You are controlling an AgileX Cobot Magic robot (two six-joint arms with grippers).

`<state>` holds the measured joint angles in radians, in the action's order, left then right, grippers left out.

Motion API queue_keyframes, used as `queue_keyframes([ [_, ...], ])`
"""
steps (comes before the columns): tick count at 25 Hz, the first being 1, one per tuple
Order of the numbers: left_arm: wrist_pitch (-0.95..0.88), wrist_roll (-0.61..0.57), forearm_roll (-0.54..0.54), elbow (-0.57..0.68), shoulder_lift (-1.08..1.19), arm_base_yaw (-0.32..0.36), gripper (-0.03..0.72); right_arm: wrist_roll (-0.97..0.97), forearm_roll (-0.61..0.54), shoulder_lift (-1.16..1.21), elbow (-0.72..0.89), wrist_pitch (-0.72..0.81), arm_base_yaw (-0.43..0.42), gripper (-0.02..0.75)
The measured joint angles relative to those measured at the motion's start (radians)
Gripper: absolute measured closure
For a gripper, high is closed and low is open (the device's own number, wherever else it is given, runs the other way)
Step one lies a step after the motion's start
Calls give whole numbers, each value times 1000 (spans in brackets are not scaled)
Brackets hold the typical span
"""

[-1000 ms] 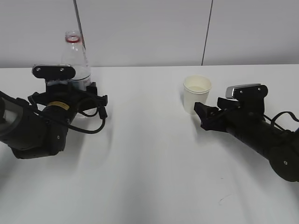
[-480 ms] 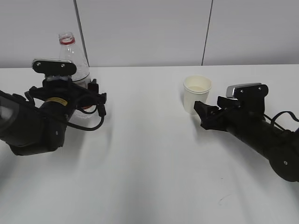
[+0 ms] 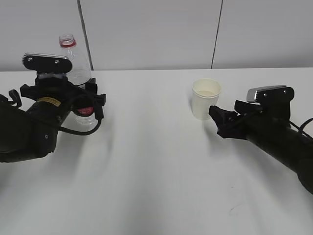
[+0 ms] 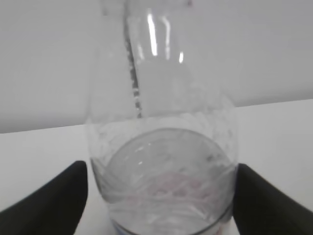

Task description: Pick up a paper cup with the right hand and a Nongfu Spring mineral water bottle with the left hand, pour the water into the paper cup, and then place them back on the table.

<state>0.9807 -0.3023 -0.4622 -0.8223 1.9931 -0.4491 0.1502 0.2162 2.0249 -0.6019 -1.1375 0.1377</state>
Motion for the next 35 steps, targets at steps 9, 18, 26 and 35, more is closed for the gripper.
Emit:
queue_keyframes([
  [9,-2,-5,18,19,-55,0,144,-6,-4,-122,82,-2,0,144],
  [18,-40,-29,18,23,-144,0,144,-10,-8,-237,91,98,0,144],
  [26,-170,-54,18,25,-284,0,144,-12,-10,-408,79,275,0,144],
  [35,-368,-189,-89,26,-455,0,144,-12,-12,-546,-94,723,0,144],
])
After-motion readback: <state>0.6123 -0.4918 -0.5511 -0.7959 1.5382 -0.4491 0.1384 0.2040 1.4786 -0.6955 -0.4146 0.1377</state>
